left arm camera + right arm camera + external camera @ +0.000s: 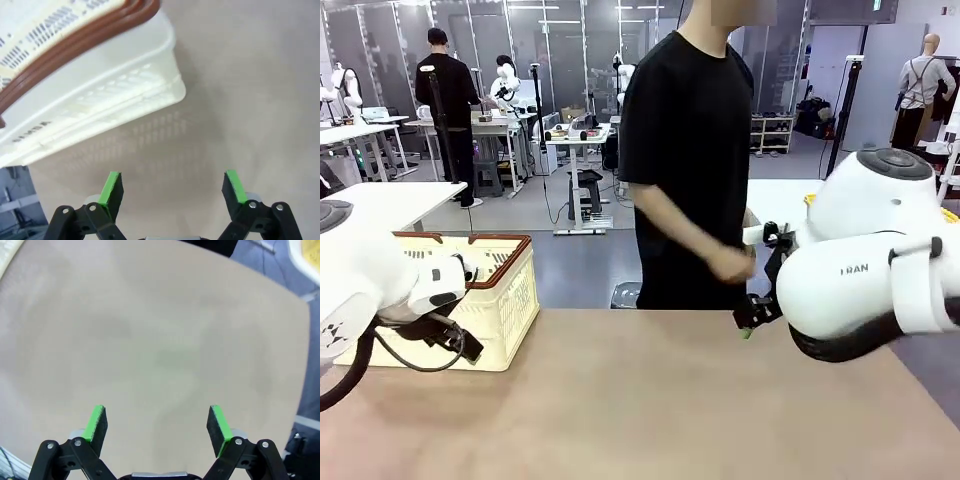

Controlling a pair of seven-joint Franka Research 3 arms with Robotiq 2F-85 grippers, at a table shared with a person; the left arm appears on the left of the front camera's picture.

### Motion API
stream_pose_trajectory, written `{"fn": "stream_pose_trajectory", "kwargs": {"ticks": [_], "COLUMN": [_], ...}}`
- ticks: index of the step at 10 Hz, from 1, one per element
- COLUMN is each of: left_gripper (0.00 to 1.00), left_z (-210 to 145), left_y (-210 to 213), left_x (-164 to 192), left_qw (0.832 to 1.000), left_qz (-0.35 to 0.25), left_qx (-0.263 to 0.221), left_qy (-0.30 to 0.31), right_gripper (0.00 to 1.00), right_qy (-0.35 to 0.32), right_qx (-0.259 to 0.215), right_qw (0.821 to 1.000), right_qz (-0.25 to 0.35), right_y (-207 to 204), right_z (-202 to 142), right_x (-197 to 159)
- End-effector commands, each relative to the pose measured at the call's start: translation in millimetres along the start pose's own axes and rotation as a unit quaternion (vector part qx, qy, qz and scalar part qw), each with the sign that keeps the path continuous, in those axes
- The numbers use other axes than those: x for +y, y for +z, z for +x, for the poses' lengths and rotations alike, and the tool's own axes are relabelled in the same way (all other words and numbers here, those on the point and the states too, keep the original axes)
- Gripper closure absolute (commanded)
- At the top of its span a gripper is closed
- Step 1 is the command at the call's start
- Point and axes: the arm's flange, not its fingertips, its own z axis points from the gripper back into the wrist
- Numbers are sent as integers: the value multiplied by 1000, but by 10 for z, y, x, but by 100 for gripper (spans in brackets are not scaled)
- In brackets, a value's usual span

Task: Place the drinks into the Shopping basket.
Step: Pick up one drink and place it into the Shopping basket.

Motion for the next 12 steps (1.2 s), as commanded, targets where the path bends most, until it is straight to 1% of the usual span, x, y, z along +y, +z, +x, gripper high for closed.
{"fn": "stream_pose_trajectory", "kwargs": {"ticks": [1,2,4,5,6,12], "left_gripper": [0,0,0,0,0,0], "left_z": [-666,-670,-658,-642,-38,-38], "left_y": [-65,-63,-51,-44,-161,-161], "left_x": [-36,-41,-20,-20,140,140], "left_qw": [999,999,998,998,999,999], "left_qz": [-1,1,11,13,-1,-1], "left_qx": [-17,-23,-23,-29,-7,-7], "left_qy": [46,44,51,45,42,42], "right_gripper": [0,0,0,0,0,0], "right_qy": [-31,-29,-38,-36,-41,-41], "right_qx": [-8,-6,0,0,8,8], "right_qw": [999,999,999,999,999,999], "right_qz": [29,35,17,13,20,20], "right_y": [-77,-99,-105,-101,-82,-82], "right_z": [-515,-529,-521,-510,-10,-10], "right_x": [-152,-164,-192,-183,-149,-149]}}
